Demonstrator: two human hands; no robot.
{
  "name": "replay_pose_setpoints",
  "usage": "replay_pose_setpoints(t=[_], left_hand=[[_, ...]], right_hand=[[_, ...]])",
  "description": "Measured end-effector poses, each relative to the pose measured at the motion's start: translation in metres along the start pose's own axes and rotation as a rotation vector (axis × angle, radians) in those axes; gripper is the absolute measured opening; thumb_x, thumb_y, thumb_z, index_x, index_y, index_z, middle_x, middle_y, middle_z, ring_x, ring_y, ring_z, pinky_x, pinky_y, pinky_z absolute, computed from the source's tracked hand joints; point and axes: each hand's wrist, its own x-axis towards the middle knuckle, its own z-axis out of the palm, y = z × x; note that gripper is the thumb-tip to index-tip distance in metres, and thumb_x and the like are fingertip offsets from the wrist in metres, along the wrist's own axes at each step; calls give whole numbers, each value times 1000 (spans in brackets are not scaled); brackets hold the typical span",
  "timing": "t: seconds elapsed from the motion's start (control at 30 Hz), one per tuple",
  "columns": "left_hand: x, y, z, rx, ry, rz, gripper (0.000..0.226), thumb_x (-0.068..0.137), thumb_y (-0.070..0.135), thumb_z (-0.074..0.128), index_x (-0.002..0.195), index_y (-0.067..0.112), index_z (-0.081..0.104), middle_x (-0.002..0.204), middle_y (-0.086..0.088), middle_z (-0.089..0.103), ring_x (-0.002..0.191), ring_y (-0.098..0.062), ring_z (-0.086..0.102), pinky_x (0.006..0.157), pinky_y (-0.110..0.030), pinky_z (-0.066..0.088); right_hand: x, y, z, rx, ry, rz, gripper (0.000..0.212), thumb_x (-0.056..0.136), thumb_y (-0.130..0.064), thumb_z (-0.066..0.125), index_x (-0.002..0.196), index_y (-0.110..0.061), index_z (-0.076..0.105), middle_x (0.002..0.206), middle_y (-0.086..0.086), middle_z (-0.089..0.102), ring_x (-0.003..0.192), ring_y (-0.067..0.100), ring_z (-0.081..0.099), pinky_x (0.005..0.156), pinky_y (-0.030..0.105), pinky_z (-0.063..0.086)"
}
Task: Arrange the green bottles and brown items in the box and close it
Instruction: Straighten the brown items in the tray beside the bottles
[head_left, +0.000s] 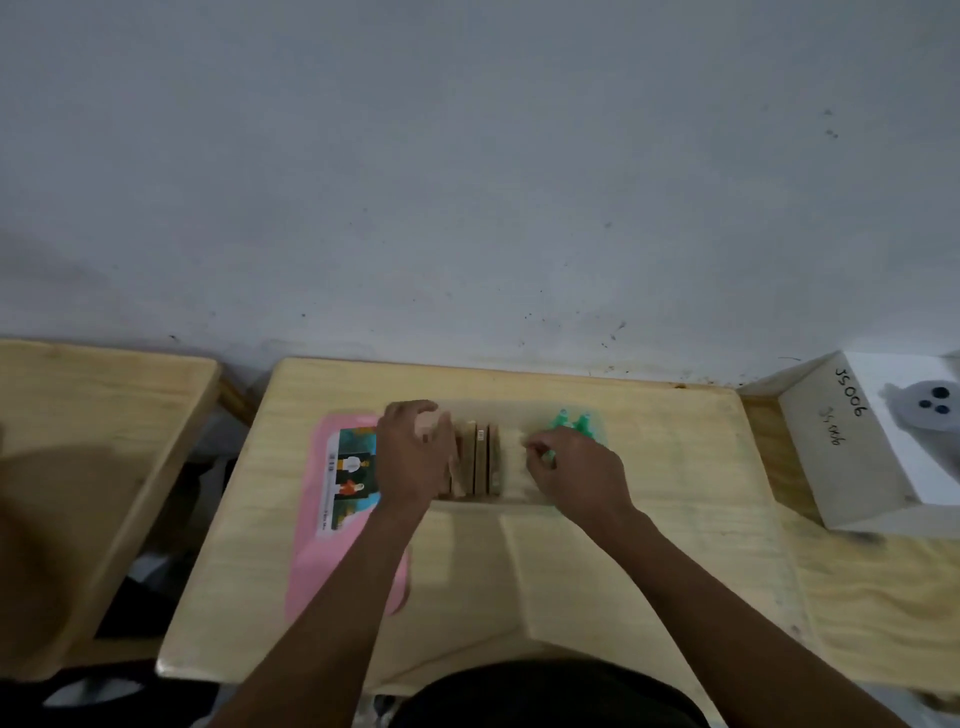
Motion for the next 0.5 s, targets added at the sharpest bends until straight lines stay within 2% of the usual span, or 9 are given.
replay_pose_setpoints(t=[0.07,0.13,0.23,0.37,0.43,0.5], left_hand=[[8,-26,-14,66,-32,-99,31,85,27,68,113,14,64,114,-8,60,103,-23,57,86,-30,46],[15,-48,-22,53,-162,-231,39,86,24,68,120,7,62,120,-12,62,110,-26,59,91,-30,45],[19,-65,-29,46,-321,-227,29,88,22,65,112,6,67,107,-10,70,96,-23,66,81,-25,47],[22,-67,-33,12,-407,-212,28,88,20,65,113,9,66,104,-8,69,87,-20,66,80,-31,55],[24,-71,-33,32,-457,-219,30,89,20,63,117,9,64,105,-2,65,89,-15,63,70,-20,51],[26,-75,-31,50,-486,-222,30,90,19,62,118,9,64,109,1,65,95,-11,59,72,-15,45]], right_hand=[[6,-16,15,35,-73,-16,21,90,-34,55,105,-32,71,105,-13,70,90,9,65,74,26,50],[14,-29,32,27,-183,-7,20,89,-35,55,101,-31,71,103,-11,71,94,14,65,80,32,53],[28,-50,55,-42,-315,41,23,86,-42,54,102,-32,69,105,-7,70,98,20,65,82,32,51],[41,-70,83,-128,-350,119,30,81,-47,54,104,-28,59,101,-3,69,94,22,66,77,33,49],[42,-73,92,-146,-356,153,31,82,-40,56,110,-27,54,102,-3,69,94,22,66,75,32,48],[42,-71,96,-84,-360,199,30,80,-33,60,109,-28,53,100,-4,68,93,22,65,73,31,46]])
